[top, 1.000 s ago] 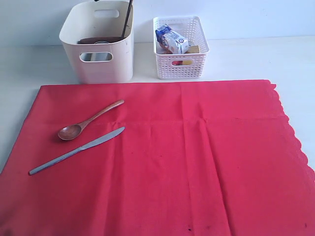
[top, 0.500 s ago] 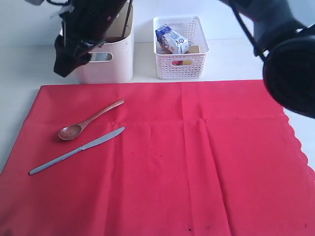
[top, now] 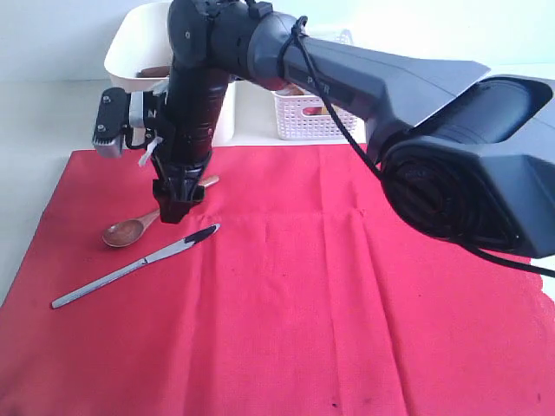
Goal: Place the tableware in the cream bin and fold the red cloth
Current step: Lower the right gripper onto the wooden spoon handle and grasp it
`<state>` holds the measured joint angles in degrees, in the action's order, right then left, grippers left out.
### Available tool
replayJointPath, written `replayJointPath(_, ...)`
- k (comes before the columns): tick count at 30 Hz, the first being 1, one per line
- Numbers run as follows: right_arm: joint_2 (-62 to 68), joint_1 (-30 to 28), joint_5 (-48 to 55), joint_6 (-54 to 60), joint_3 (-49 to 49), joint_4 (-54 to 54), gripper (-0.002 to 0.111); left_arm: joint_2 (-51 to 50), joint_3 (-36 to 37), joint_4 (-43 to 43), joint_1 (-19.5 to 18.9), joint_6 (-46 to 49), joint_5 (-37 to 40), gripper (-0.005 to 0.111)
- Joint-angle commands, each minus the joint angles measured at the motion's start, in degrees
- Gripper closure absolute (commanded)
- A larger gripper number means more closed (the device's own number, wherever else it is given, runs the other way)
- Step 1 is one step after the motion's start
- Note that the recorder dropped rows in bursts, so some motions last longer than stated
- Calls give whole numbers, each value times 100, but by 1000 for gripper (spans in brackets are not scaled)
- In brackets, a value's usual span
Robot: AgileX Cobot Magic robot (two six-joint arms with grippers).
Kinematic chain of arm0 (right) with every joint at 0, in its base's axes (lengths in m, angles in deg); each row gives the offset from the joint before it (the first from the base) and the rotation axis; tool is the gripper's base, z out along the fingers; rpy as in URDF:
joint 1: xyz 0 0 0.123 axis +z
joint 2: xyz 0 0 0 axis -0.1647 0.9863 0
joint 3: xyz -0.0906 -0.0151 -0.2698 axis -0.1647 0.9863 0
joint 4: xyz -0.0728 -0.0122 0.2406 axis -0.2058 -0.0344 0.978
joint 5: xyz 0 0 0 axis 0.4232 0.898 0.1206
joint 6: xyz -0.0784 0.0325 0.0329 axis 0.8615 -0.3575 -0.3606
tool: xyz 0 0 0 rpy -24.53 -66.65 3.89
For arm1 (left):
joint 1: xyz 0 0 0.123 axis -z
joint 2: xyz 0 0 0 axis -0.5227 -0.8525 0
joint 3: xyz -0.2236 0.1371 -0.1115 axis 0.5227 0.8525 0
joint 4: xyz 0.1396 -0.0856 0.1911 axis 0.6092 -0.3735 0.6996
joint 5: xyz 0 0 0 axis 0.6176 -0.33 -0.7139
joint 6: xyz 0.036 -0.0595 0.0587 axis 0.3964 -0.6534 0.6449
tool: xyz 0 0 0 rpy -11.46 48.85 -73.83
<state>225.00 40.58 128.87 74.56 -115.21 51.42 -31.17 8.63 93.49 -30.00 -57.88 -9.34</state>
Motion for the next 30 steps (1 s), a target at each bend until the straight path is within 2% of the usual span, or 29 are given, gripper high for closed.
replayJointPath(1, 137, -6, -284, 350, -19, 0, 38, 36, -4, -31, 30, -4, -7, 106)
replayJointPath(7, 273, -6, -1005, 350, -19, 35, 38, 36, -4, -31, 30, -4, -7, 106)
replayJointPath(15, 503, -6, -984, 327, -19, 77, 41, 36, -4, -31, 30, -4, -7, 106)
replayJointPath(17, 503, -6, -933, 327, -19, 77, 50, 36, -4, -31, 30, -4, -7, 106)
replayJointPath(21, 503, -6, -743, 298, -19, 77, 79, 36, -4, -31, 30, -4, -7, 106)
replayJointPath(26, 492, -6, -392, 283, -19, 77, 107, 36, -4, -31, 30, -4, -7, 106)
replayJointPath(30, 397, -6, -232, 122, -19, 77, 108, 36, -4, -31, 30, -4, -7, 106)
